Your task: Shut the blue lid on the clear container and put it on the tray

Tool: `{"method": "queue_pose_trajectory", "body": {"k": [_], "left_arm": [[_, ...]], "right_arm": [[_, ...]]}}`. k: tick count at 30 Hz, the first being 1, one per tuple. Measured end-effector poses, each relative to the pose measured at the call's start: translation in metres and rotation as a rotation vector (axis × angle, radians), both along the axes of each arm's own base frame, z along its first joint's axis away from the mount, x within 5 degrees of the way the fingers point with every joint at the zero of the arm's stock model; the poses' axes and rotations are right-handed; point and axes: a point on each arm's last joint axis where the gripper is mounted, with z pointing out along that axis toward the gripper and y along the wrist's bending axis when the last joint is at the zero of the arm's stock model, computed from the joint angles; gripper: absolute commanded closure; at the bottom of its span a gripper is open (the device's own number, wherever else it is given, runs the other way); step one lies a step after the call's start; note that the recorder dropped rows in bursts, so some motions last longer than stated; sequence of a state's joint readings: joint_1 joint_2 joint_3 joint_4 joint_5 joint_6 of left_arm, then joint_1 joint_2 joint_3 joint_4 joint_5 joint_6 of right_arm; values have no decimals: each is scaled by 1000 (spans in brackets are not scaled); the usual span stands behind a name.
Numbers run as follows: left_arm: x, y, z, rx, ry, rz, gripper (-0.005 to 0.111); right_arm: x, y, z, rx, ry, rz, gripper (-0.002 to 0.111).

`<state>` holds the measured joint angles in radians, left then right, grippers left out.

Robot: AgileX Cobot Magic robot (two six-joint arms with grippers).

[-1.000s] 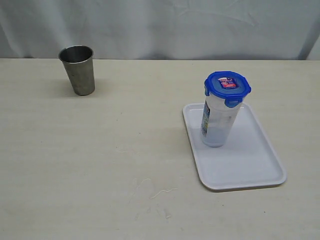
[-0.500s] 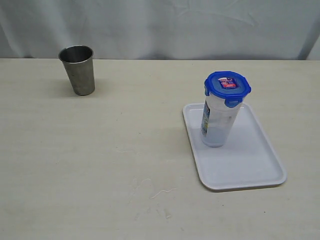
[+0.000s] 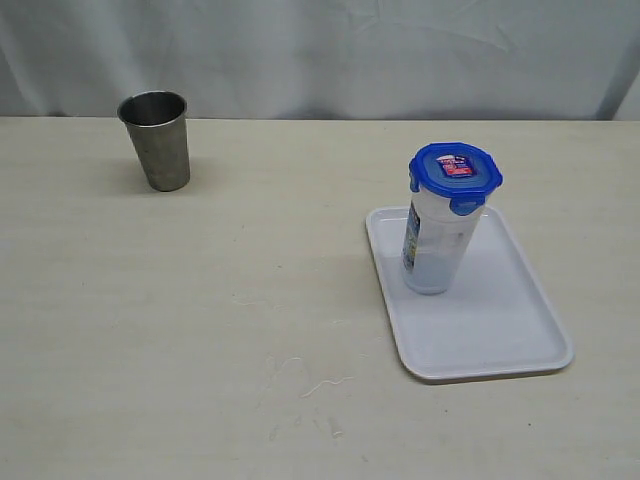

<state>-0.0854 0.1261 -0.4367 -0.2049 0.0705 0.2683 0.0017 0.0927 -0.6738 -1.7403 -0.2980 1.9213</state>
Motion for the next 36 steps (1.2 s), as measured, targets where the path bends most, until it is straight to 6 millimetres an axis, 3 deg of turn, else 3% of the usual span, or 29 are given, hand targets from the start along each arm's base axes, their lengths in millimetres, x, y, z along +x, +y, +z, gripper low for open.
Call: {"method": "queue_pose_trajectory", "body": {"k": [8,22,36], "left_arm": [[-5,6,-33,-32,-109,144,107],[16,14,-102,-53,17,271,107],[22,15,-142,-15,375,287,107]], "right_arm": [[0,0,0,0,0,0,104],[0,0,0,0,0,0,104],[0,0,0,0,0,0,104]]}}
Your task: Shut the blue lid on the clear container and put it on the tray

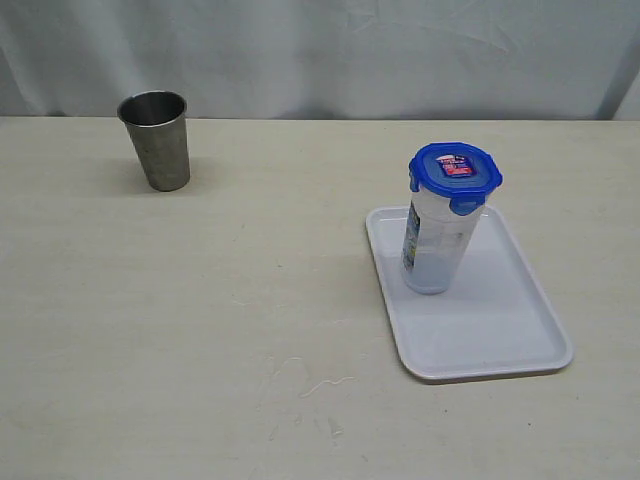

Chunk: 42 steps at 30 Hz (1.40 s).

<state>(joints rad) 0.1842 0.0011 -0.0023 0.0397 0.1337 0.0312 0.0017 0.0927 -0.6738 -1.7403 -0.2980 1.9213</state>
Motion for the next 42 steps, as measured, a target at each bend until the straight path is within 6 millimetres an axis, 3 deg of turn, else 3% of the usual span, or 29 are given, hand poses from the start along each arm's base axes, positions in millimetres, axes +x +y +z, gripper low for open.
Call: {"method": "queue_pose_trajectory", "body": {"k": [6,36,38,42], "left_arm": [[-2,0,-14,-30,157,6,107],[-2,0,-15,-32,169,8,107],[-2,0,-16,-33,171,8,107],[-2,0,-16,-31,173,8,107]], "right_arm": [[0,0,0,0,0,0,104],[-1,-3,1,14,-3,29,104],[-1,-4,1,44,2,41,104],[-1,-6,3,338,44,232,104]]}}
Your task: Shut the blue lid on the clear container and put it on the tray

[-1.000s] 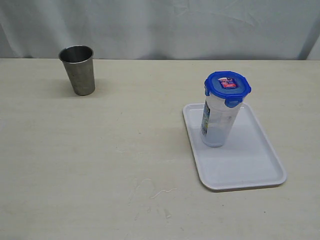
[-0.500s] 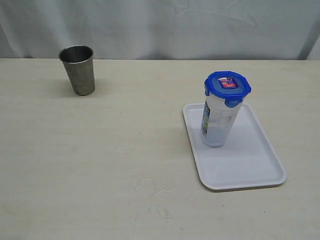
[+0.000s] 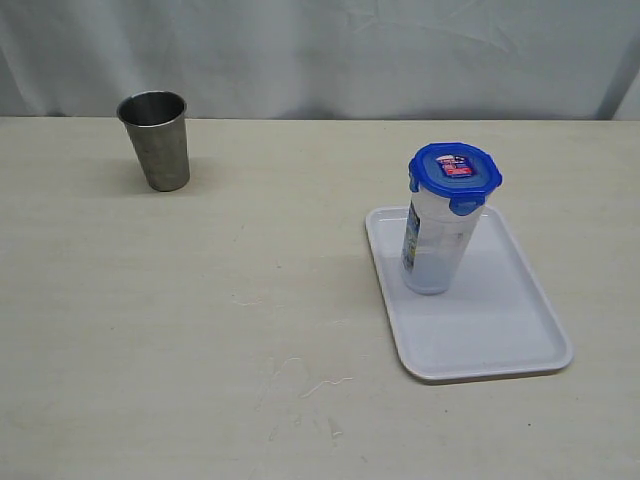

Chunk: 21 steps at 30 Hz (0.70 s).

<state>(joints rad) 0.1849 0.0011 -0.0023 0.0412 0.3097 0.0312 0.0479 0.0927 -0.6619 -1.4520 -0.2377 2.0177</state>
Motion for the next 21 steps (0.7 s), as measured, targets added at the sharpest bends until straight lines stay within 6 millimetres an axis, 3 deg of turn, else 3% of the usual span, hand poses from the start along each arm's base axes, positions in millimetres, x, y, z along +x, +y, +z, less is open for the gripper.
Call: {"method": "queue_pose_trajectory", "body": {"k": [6,9,15,21], "left_arm": [[0,0,0,0,0,0,107],[0,0,0,1,0,0,107],[0,0,0,2,2,0,107],[0,0,0,2,4,0,107]], "right_arm": [[16,-5,-17,462,128,298,104],[28,-7,-32,563,183,335,104],[40,-12,-77,592,218,263,104],[63,-16,-133,447,287,54,104]]}}
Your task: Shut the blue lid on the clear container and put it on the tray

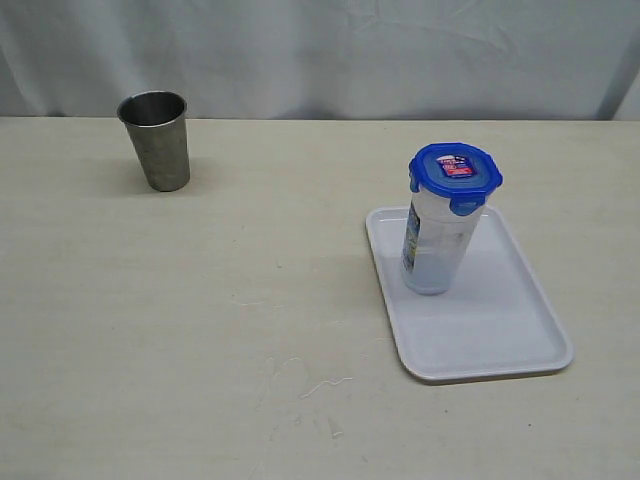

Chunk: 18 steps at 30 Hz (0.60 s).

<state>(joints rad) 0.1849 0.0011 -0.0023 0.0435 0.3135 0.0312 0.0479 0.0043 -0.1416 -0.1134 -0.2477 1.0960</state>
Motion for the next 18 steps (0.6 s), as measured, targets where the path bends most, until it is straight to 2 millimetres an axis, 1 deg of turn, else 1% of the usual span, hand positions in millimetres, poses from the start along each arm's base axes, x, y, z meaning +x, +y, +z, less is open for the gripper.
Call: {"method": "queue_pose_trajectory", "body": {"k": [3,4,6,8,9,10,11,12,14,18], "left_arm": [[0,0,0,0,0,0,107],[0,0,0,0,0,0,107],[0,0,0,0,0,0,107],[0,0,0,0,0,0,107],[0,0,0,0,0,0,107],[0,0,0,0,0,0,107],[0,0,0,0,0,0,107],[0,0,0,0,0,0,107],[0,0,0,0,0,0,107],[0,0,0,0,0,0,107]], "right_arm": [[8,-1,-26,-155,31,-85,104],[9,-1,-32,-222,30,-118,104],[11,-1,-38,-371,44,-184,104],[15,-1,-49,-664,140,-275,104],[16,-1,-53,-735,170,-289,104],[17,-1,-60,-867,232,-303,104],[18,-1,-63,-911,256,-303,104],[18,-2,-70,-992,318,-291,104],[18,-2,-78,-1027,399,-256,104],[17,-3,-91,-1022,539,-186,104]]}}
